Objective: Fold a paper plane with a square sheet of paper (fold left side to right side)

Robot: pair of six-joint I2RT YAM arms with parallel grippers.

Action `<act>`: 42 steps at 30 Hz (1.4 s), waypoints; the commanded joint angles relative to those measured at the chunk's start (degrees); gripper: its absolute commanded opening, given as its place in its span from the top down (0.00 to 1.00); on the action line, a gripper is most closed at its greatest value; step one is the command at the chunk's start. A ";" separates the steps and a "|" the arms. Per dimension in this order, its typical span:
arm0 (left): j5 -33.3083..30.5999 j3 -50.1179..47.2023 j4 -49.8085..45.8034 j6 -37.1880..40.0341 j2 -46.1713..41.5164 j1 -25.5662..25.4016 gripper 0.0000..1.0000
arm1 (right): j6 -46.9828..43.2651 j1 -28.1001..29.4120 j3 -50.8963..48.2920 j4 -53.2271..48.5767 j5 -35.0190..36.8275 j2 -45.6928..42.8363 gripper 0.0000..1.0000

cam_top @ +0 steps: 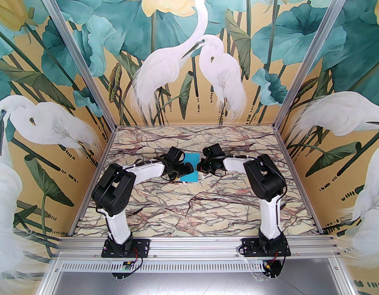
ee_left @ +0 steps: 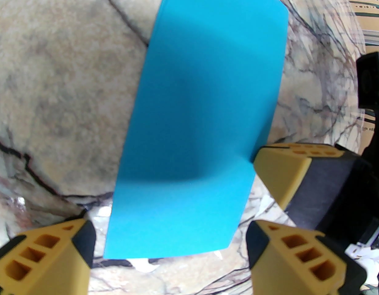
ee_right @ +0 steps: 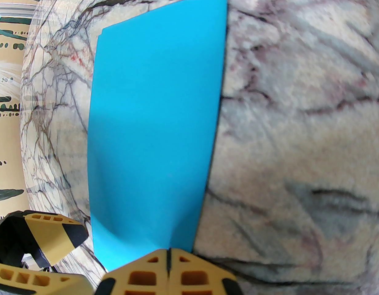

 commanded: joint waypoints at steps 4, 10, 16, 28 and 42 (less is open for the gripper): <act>4.85 0.09 2.19 0.01 0.95 -1.79 0.15 | -0.39 0.49 -1.42 -1.76 1.41 1.76 1.00; 6.59 -0.24 4.15 -1.42 1.56 -1.56 0.15 | -0.31 0.60 -1.79 -1.49 1.30 1.81 1.00; 4.41 -0.93 4.20 -2.04 0.10 -0.61 0.15 | -0.31 0.64 -1.83 -1.84 1.31 1.85 1.00; 3.61 -2.98 3.61 -2.14 -3.45 1.01 0.15 | 1.30 1.16 -5.68 -0.96 -1.77 -7.60 1.00; 4.78 -4.58 4.56 -2.97 -3.03 1.36 0.13 | 2.24 2.32 -9.68 1.39 -5.02 -6.17 1.00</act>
